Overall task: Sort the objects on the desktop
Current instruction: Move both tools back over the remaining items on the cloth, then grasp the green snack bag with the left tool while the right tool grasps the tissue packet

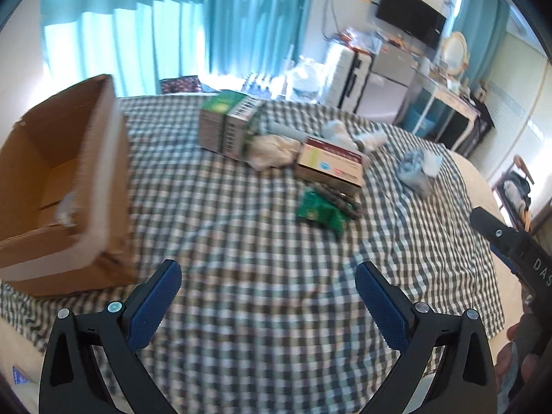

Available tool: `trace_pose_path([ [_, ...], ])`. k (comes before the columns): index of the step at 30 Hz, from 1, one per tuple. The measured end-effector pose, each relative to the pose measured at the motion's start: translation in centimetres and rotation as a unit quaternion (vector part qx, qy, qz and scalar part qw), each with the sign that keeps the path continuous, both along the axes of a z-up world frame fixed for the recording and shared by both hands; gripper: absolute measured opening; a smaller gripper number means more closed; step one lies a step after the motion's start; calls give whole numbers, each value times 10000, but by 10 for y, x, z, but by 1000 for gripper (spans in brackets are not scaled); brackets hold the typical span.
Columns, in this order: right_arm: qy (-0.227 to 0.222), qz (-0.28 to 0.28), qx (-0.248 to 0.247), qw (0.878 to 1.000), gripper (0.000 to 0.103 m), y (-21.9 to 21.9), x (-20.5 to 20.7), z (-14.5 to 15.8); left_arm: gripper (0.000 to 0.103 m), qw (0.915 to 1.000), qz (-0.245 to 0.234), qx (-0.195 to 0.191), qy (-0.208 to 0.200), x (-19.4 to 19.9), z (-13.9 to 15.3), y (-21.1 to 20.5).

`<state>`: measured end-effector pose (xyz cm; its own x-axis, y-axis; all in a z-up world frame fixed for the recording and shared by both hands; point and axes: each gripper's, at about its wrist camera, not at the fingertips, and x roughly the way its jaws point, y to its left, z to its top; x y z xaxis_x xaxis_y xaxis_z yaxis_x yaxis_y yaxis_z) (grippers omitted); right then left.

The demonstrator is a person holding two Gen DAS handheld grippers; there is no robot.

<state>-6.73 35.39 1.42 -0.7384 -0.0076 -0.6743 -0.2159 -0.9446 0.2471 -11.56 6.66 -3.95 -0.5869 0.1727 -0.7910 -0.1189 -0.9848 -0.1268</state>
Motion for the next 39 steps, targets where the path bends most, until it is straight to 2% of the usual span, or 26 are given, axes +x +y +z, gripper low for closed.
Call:
trace_pose_path([
  [10, -345, -117, -122, 9993, 82, 33, -17, -44, 103, 9985, -277, -375, -272, -36, -46, 54],
  [16, -484, -261, -246, 9982, 82, 45, -22, -59, 103, 9978, -314, -420, -410, -58, -67, 71],
  [22, -541, -296, -280, 9977, 82, 50, -32, -65, 103, 9969, -442, -483, -436, -71, -81, 83],
  [29, -395, -315, -17, 9987, 82, 57, -56, -64, 103, 9962, -528, -593, -356, -89, -96, 90],
  [34, -294, -318, 215, 9988, 82, 69, -82, -66, 103, 9945, -537, -804, -404, -109, -114, 101],
  [37, -307, -322, 228, 9987, 82, 76, -97, -71, 103, 9948, -486, -742, -497, -119, -124, 101],
  [39, -309, -349, 237, 9986, 82, 80, -108, -75, 103, 9958, -461, -700, -379, -122, -125, 103],
])
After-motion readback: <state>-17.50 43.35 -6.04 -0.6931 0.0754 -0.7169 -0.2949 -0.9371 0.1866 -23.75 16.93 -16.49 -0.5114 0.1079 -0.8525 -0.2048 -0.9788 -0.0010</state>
